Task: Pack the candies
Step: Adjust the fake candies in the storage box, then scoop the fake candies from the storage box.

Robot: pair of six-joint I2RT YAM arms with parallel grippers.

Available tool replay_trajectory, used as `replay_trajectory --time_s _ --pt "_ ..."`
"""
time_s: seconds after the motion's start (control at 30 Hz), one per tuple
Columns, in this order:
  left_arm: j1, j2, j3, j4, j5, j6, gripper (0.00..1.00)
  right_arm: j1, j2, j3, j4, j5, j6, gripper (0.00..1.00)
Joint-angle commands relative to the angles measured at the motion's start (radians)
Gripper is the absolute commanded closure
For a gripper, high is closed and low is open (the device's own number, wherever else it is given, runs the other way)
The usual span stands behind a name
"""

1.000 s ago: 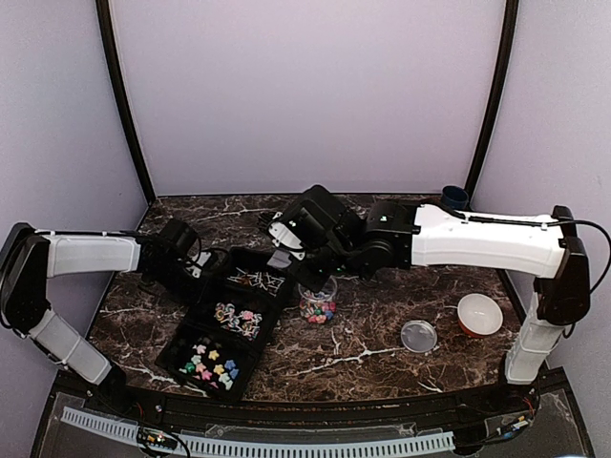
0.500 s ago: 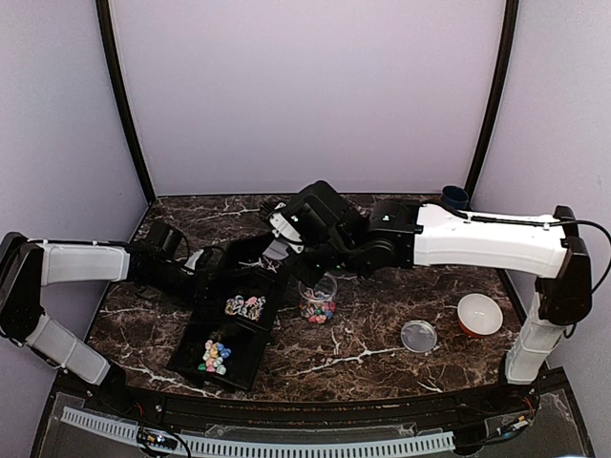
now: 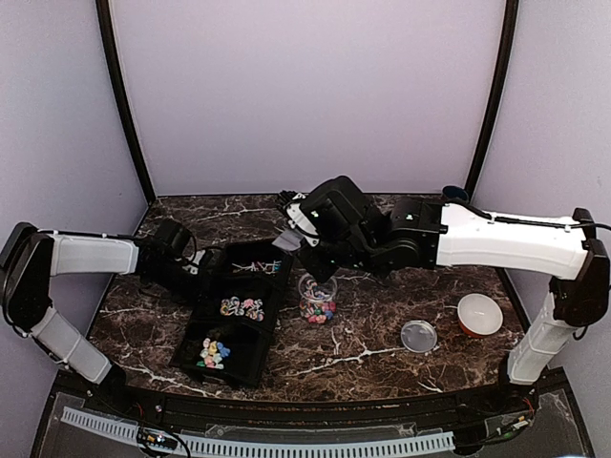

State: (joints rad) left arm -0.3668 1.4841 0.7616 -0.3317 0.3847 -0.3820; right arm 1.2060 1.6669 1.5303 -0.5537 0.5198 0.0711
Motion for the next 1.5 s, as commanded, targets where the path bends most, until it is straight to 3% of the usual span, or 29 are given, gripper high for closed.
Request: replay_trajectory --time_s 0.0,0.53,0.93,1.2,1.47 --pt "-0.063 0.046 0.094 0.02 0.007 -0.015 1.0 -0.008 -0.064 -0.039 0.052 0.046 0.034 1.0" --pt "-0.293 0.267 0.295 0.062 0.024 -0.107 1.0 -0.007 -0.136 -0.103 0.052 0.074 0.043 1.0" --pt "-0.259 0.087 0.298 -0.155 -0.22 0.081 1.0 -0.021 -0.04 -0.001 -0.156 0.088 0.014 1.0" --pt "-0.255 -0.012 0.238 -0.167 -0.31 0.145 1.0 -0.041 0.088 0.091 -0.297 0.059 -0.022 1.0" --pt "-0.254 -0.005 0.248 -0.174 -0.351 0.202 1.0 -0.041 0.188 0.181 -0.349 -0.028 -0.069 1.0"
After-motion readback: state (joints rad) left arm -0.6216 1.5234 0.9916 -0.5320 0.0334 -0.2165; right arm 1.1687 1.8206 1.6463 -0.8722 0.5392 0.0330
